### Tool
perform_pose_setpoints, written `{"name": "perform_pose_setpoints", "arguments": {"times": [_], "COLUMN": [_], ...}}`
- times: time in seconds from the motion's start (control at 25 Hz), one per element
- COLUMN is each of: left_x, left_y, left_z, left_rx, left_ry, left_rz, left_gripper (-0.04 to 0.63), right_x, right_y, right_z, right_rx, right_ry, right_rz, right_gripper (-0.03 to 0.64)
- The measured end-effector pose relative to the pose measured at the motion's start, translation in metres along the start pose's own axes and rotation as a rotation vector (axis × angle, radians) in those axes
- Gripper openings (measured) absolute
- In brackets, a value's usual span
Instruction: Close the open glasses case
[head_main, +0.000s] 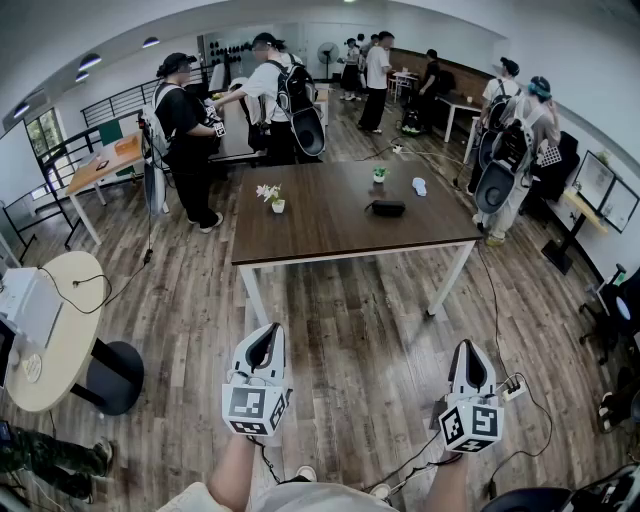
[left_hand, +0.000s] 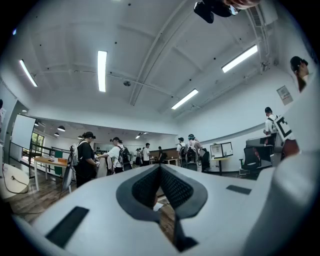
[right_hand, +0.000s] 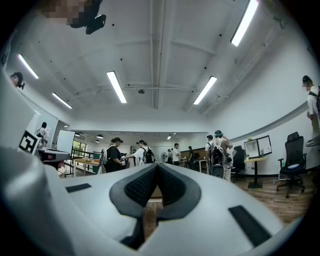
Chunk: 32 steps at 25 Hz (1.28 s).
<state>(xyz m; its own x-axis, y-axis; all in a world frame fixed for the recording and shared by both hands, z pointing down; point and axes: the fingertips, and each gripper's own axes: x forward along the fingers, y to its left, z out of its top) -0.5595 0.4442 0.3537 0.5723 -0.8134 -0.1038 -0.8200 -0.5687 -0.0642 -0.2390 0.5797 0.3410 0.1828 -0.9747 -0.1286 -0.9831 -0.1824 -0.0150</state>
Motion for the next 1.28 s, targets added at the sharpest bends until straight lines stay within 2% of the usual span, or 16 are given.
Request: {"name": "perform_pose_setpoints", "arguments": {"times": [0.24,0.44,0.64,0.76,0.8,0.88,0.96,1.08,1.28], "left_x": [-0.009,-0.013,-0.015,-0.013,-0.012,-0.010,-0.009,-0.009,-0.010], "left_y": [0.004,0.006,0.012,0.013,0.013,0.014,0.019,0.028,0.049], "left_z": [0.000,-0.008,-0.013,-0.016,-0.018,-0.024,-0.030,-0.036,-0.047], "left_rx": [0.006,0.006,0.007,0.008,0.002,-0.017,-0.032,-0.048,-0.033], "left_ry": [0.008,0.013,0.020,0.024,0.029,0.044,0.047,0.049,0.062], "left_rz": [-0.028,-0.032,-0.023,-0.018,-0.025,-0.043,-0.047,-0.051,-0.057], "left_gripper": [0.002,0.002,0.002,0.005,0.022,0.172,0.234,0.258,0.259], "right_x": [-0.006,-0.011,-0.010,-0.009,-0.009,-0.008,-0.004,0.003,0.010], "right_y": [0.015,0.010,0.024,0.022,0.021,0.022,0.029,0.041,0.069], "right_z": [0.002,-0.008,-0.009,-0.008,-0.008,-0.008,-0.012,-0.017,-0.021], "right_rx": [-0.004,0.051,0.023,0.020,0.015,0.001,-0.008,-0.007,-0.018], "right_ry": [0.001,-0.004,-0.008,-0.020,-0.028,-0.037,-0.030,-0.016,-0.011], "right_rz": [-0.011,-0.072,-0.040,-0.064,-0.079,-0.085,-0.064,-0.034,-0.023], "right_gripper": [0.000,0.000,0.000,0.009,0.031,0.119,0.164,0.186,0.196]}}
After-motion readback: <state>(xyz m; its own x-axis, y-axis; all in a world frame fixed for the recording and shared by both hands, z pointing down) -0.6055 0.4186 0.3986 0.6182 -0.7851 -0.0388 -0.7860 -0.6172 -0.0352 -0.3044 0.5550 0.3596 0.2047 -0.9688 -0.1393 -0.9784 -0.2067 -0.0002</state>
